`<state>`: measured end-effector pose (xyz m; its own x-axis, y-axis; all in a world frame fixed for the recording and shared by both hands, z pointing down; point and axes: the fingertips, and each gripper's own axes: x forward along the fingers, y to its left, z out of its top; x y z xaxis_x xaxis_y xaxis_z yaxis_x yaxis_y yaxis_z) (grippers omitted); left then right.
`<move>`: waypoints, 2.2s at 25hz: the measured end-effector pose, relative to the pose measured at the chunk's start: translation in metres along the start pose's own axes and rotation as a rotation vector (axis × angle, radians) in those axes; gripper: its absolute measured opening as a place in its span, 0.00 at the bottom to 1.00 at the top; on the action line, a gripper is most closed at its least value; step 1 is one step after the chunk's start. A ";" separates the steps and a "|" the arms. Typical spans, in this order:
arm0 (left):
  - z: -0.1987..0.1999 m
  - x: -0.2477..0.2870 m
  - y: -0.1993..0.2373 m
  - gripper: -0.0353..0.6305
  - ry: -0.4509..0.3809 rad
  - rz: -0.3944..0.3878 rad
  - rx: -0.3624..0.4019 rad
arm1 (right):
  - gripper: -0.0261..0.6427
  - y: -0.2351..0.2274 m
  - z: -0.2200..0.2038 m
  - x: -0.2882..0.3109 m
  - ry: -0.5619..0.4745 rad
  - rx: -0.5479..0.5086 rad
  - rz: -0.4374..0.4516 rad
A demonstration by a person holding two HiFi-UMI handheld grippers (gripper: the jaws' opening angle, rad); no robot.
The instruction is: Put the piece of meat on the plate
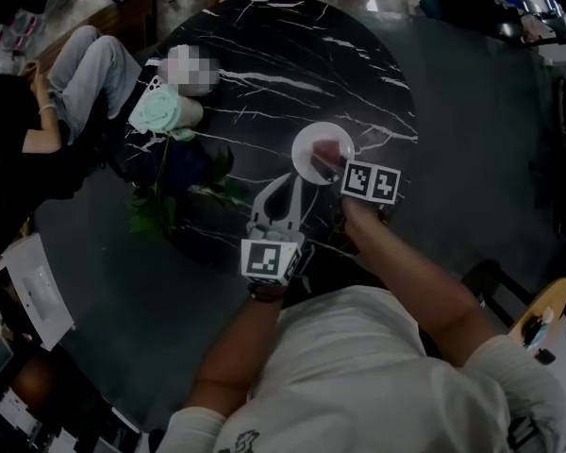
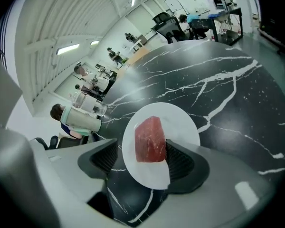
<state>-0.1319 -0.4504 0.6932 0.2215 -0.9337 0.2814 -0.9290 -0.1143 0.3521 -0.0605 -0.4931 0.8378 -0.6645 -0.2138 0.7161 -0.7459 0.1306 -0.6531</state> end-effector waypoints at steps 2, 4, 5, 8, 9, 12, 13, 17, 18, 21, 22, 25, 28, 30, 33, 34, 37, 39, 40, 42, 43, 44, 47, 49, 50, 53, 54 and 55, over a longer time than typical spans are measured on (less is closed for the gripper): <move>0.001 -0.004 0.001 0.06 -0.005 -0.002 0.002 | 0.47 -0.002 0.000 -0.004 0.009 -0.029 -0.033; 0.002 -0.009 0.003 0.06 -0.002 0.001 -0.014 | 0.49 -0.003 0.003 -0.010 -0.005 -0.056 -0.054; 0.002 -0.012 0.004 0.06 -0.002 0.001 -0.017 | 0.49 -0.003 0.005 -0.014 -0.015 -0.062 -0.060; 0.005 -0.021 0.006 0.06 -0.011 -0.009 -0.006 | 0.49 0.001 0.009 -0.026 -0.049 -0.060 -0.059; 0.009 -0.023 0.006 0.06 -0.016 -0.014 -0.001 | 0.48 0.005 0.010 -0.030 -0.062 -0.067 -0.053; 0.023 -0.034 0.001 0.06 -0.030 -0.043 0.018 | 0.47 0.027 0.010 -0.046 -0.098 -0.123 -0.015; 0.028 -0.037 -0.003 0.06 -0.032 -0.057 0.024 | 0.43 0.036 0.009 -0.053 -0.113 -0.146 0.000; 0.047 -0.056 -0.015 0.06 -0.041 -0.102 0.039 | 0.28 0.077 0.008 -0.087 -0.199 -0.258 0.060; 0.052 -0.061 -0.019 0.06 -0.042 -0.113 0.043 | 0.22 0.090 0.006 -0.097 -0.222 -0.292 0.081; 0.072 -0.079 -0.032 0.06 -0.047 -0.145 0.046 | 0.14 0.129 -0.003 -0.128 -0.292 -0.395 0.152; 0.080 -0.086 -0.037 0.06 -0.049 -0.154 0.046 | 0.13 0.142 -0.007 -0.140 -0.313 -0.429 0.170; 0.110 -0.108 -0.050 0.06 -0.061 -0.172 0.058 | 0.10 0.184 -0.019 -0.176 -0.387 -0.536 0.225; 0.148 -0.129 -0.063 0.06 -0.079 -0.184 0.095 | 0.07 0.237 -0.029 -0.217 -0.483 -0.687 0.276; 0.174 -0.143 -0.074 0.06 -0.099 -0.204 0.126 | 0.07 0.271 -0.033 -0.245 -0.551 -0.785 0.279; 0.203 -0.168 -0.088 0.06 -0.127 -0.227 0.161 | 0.05 0.314 -0.040 -0.287 -0.656 -0.848 0.271; 0.212 -0.178 -0.092 0.06 -0.139 -0.231 0.168 | 0.04 0.325 -0.043 -0.299 -0.689 -0.852 0.266; 0.241 -0.204 -0.101 0.06 -0.188 -0.236 0.186 | 0.04 0.350 -0.050 -0.329 -0.787 -0.860 0.243; 0.255 -0.220 -0.108 0.06 -0.218 -0.236 0.210 | 0.04 0.361 -0.057 -0.344 -0.833 -0.880 0.227; 0.259 -0.227 -0.111 0.06 -0.228 -0.235 0.226 | 0.04 0.366 -0.062 -0.351 -0.849 -0.891 0.217; 0.264 -0.237 -0.116 0.06 -0.242 -0.237 0.262 | 0.04 0.375 -0.068 -0.364 -0.885 -0.915 0.195; 0.266 -0.240 -0.117 0.06 -0.246 -0.239 0.273 | 0.04 0.380 -0.070 -0.369 -0.904 -0.930 0.187; 0.267 -0.243 -0.118 0.06 -0.249 -0.241 0.280 | 0.04 0.385 -0.071 -0.373 -0.920 -0.943 0.182; 0.270 -0.250 -0.118 0.06 -0.256 -0.247 0.292 | 0.04 0.395 -0.077 -0.378 -0.943 -0.962 0.175; 0.271 -0.255 -0.118 0.06 -0.262 -0.252 0.297 | 0.04 0.397 -0.082 -0.379 -0.948 -0.977 0.162; 0.271 -0.257 -0.119 0.06 -0.266 -0.255 0.303 | 0.04 0.398 -0.084 -0.380 -0.950 -0.982 0.155; 0.271 -0.262 -0.122 0.06 -0.274 -0.256 0.335 | 0.04 0.402 -0.086 -0.383 -0.957 -0.983 0.155; 0.270 -0.263 -0.121 0.06 -0.274 -0.255 0.339 | 0.04 0.403 -0.086 -0.384 -0.960 -0.983 0.157; 0.270 -0.263 -0.120 0.06 -0.273 -0.253 0.339 | 0.04 0.404 -0.086 -0.384 -0.961 -0.983 0.158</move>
<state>-0.1585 -0.2824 0.3356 0.4088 -0.9119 -0.0348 -0.9102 -0.4102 0.0569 -0.1106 -0.2750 0.3204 -0.7513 -0.6572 -0.0601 -0.6591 0.7519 0.0175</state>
